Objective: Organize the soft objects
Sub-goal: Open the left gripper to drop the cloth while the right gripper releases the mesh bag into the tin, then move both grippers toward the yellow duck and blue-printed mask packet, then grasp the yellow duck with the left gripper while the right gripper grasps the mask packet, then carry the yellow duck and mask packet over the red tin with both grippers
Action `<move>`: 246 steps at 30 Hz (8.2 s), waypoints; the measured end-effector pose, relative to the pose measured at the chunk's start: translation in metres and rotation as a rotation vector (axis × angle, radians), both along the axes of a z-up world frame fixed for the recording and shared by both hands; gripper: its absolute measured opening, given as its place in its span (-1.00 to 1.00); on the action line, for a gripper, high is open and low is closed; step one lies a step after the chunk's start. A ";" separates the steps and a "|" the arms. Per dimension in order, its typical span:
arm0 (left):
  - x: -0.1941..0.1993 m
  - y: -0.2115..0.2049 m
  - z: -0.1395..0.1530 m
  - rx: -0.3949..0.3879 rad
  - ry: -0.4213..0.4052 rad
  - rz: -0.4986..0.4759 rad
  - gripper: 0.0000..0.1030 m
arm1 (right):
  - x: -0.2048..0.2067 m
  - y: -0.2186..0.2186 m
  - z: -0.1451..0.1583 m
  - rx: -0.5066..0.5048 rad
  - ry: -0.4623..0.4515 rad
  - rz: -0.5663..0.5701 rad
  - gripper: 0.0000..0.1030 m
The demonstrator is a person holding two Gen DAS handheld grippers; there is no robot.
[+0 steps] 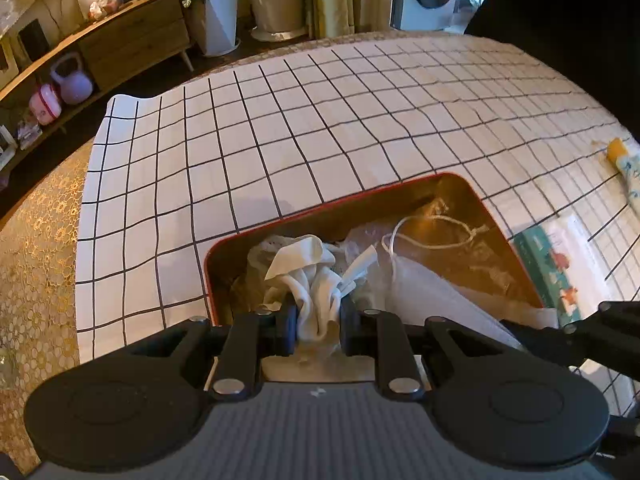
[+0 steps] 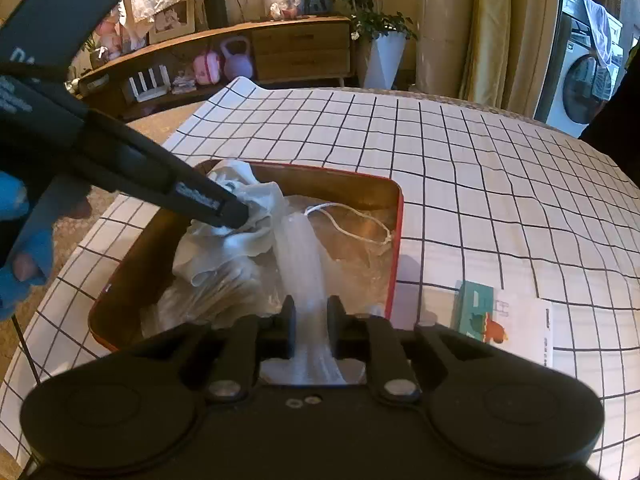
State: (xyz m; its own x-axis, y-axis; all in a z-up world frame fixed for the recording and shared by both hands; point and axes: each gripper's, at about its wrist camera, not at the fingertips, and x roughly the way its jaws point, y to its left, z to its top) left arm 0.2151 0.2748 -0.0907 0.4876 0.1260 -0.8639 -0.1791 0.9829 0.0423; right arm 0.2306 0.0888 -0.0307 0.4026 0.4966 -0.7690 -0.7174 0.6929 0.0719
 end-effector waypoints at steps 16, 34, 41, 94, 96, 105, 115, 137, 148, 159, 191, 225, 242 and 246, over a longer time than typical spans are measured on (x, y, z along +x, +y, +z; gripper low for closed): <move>-0.011 -0.002 0.004 -0.008 -0.052 0.042 0.33 | -0.010 -0.004 0.012 0.035 0.019 0.043 -0.07; -0.056 -0.040 0.064 0.012 -0.133 0.024 0.35 | -0.029 -0.065 0.069 0.153 -0.039 0.026 0.48; -0.069 -0.072 0.090 -0.018 -0.182 -0.010 0.47 | -0.034 -0.103 0.090 0.181 -0.066 0.021 0.60; 0.147 -0.335 0.048 -0.081 -0.214 -0.227 0.87 | 0.100 -0.328 0.008 0.100 -0.107 -0.280 0.90; 0.160 -0.339 0.043 -0.085 -0.203 -0.214 0.87 | 0.106 -0.326 0.006 0.107 -0.110 -0.269 0.90; 0.214 -0.338 0.022 -0.163 -0.123 -0.118 0.87 | 0.121 -0.307 -0.012 0.073 -0.139 -0.213 0.90; 0.265 -0.346 -0.006 -0.242 -0.054 -0.086 0.87 | 0.141 -0.288 -0.032 0.035 -0.164 -0.253 0.89; 0.291 -0.374 -0.043 -0.282 0.011 -0.201 -0.26 | 0.145 -0.278 -0.053 -0.084 -0.251 -0.357 0.11; 0.277 -0.357 -0.034 -0.297 -0.018 -0.155 -0.42 | 0.143 -0.295 -0.050 -0.016 -0.160 -0.375 -1.00; 0.250 -0.299 -0.024 -0.286 -0.040 -0.068 -0.42 | 0.130 -0.323 -0.035 0.076 -0.100 -0.344 -0.92; 0.206 -0.255 -0.021 -0.345 -0.031 -0.021 -0.43 | 0.128 -0.252 -0.044 -0.017 -0.066 -0.300 -0.63; -0.013 -0.134 0.095 -0.258 -0.144 -0.015 -0.43 | 0.004 -0.241 0.080 0.170 -0.053 -0.114 -0.86; -0.059 -0.037 0.096 -0.073 -0.094 0.048 -0.43 | -0.001 -0.118 0.083 0.184 -0.005 0.016 -0.86; -0.056 -0.018 0.075 -0.051 -0.072 0.081 -0.42 | 0.006 -0.080 0.073 0.154 0.022 0.046 -0.85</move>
